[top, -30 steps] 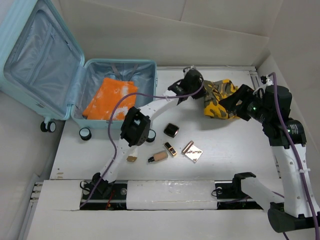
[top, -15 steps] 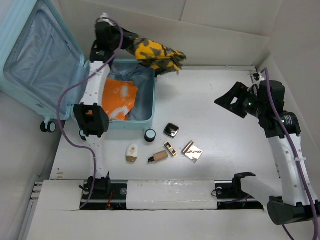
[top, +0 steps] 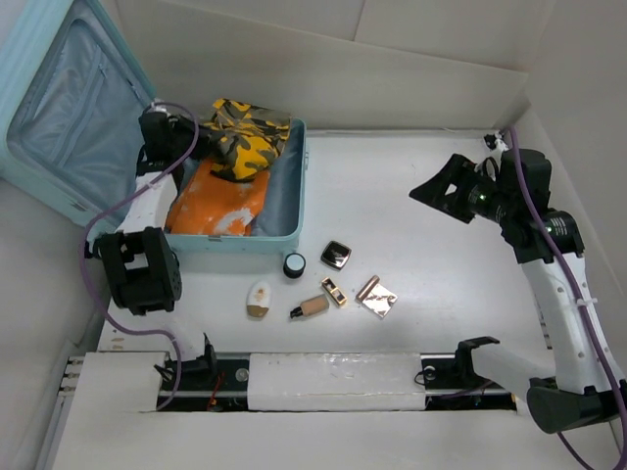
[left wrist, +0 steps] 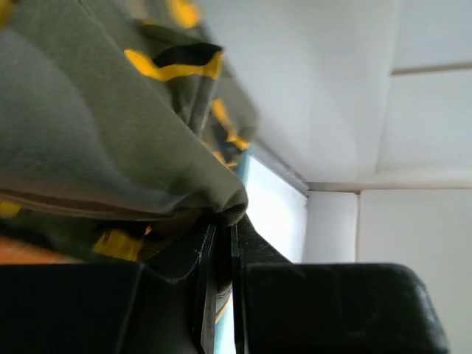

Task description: Pack the luggage

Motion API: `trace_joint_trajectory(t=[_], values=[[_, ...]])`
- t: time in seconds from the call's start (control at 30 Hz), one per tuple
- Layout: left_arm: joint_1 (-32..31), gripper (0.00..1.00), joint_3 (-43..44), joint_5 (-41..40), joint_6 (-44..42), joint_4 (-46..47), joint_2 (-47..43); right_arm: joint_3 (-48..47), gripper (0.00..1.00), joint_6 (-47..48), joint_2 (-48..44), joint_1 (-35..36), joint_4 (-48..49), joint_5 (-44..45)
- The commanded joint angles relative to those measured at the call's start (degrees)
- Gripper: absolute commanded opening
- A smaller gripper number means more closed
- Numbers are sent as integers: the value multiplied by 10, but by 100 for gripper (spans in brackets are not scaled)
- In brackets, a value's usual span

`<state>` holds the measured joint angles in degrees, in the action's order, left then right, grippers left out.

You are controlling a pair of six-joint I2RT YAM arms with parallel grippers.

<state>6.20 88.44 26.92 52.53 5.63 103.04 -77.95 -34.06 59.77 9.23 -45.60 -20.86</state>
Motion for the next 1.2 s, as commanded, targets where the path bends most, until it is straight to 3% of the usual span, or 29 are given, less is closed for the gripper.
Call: trace_joint_trajectory(t=[0.0, 0.03, 0.17, 0.33, 0.43, 0.6, 0.63, 0.7, 0.73, 0.77, 0.83, 0.93, 0.97, 1.0, 1.17], values=[[33, 0, -110, 42, -19, 116, -123, -11, 76, 8, -2, 13, 34, -10], [42, 0, -181, 47, -13, 128, -137, -5, 76, 8, -2, 13, 34, -10], [73, 2, -314, 22, 0, 97, -207, 17, 78, 8, -2, 25, 40, -21], [108, 56, -377, -29, -32, 22, -280, 53, 80, 20, -2, 59, 40, 4], [128, 66, -385, -29, -40, -5, -314, 89, 80, 25, 3, 78, 46, 43], [120, 69, -350, -94, -79, -84, -419, 131, 78, 25, 10, 140, 46, 113], [110, 66, -337, -104, -95, -106, -433, 137, 74, 25, 10, 150, 46, 123], [63, 62, -323, -118, -124, -156, -447, 160, 54, 19, 10, 180, 46, 154], [40, 59, -323, -118, -139, -167, -456, 169, 32, 19, 10, 191, 46, 165], [16, 53, -328, -123, -167, -177, -463, 180, 20, 14, 15, 201, 46, 173], [-58, 52, -341, -150, -188, -202, -499, 205, 10, 8, 21, 234, 51, 187], [-119, 52, -384, -180, -204, -262, -563, 218, 15, -7, 54, 286, 83, 211], [-129, 52, -411, -180, -205, -292, -579, 223, 32, -13, 66, 300, 89, 221], [-137, 52, -426, -180, -205, -305, -594, 223, 39, -14, 94, 309, 89, 229], [-168, 52, -449, -180, -196, -370, -654, 214, 57, -48, 166, 330, 68, 289]])
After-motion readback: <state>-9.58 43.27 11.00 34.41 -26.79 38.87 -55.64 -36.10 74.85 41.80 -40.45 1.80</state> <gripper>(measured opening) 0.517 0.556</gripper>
